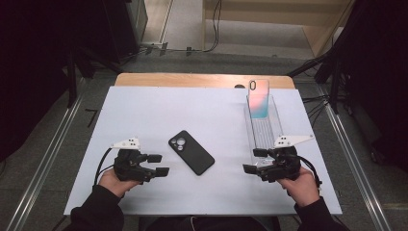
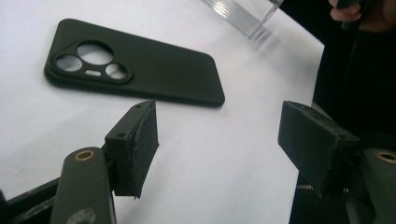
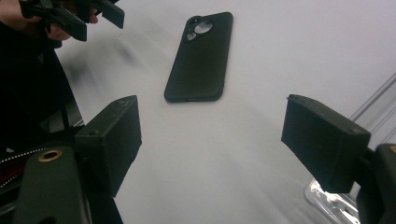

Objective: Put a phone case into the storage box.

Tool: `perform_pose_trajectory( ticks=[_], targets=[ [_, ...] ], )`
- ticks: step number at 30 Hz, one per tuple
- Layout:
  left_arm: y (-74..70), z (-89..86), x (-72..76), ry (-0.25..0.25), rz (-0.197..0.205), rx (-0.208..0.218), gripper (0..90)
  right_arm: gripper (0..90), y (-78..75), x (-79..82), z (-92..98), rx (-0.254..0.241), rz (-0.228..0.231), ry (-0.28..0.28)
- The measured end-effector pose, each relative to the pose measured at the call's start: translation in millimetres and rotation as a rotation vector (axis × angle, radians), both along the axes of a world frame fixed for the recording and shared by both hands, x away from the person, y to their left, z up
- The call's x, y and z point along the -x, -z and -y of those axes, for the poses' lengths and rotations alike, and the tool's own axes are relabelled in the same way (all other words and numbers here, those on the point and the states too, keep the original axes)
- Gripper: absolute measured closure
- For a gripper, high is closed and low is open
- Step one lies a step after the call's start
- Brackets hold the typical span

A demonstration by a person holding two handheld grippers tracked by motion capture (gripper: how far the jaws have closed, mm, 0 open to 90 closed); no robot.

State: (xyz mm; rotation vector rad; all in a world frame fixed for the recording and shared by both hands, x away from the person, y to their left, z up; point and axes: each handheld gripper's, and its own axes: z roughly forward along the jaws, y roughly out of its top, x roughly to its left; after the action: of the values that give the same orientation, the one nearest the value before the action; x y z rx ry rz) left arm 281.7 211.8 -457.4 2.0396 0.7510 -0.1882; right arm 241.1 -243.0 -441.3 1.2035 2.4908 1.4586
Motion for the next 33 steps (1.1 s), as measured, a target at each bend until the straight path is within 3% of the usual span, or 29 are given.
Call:
perform_pose_trajectory(
  ticks=[14, 24, 33],
  targets=[
    [-1.1, -4.6, 0.6, -0.008, 0.009, 0.004, 25.9, 18.0, 3.0, -1.0, -6.4, 0.011, -0.02, 0.002],
    [-2.0, -5.7, 1.7, -0.022, 0.016, 0.001, 26.0, 17.9, -5.6, -18.7, -25.8, 0.026, -0.021, 0.062],
    [-2.8, -6.7, 2.4, -0.034, 0.024, -0.005, 26.0, 17.6, -12.2, -34.4, -46.9, 0.049, -0.006, 0.054]
  ],
)
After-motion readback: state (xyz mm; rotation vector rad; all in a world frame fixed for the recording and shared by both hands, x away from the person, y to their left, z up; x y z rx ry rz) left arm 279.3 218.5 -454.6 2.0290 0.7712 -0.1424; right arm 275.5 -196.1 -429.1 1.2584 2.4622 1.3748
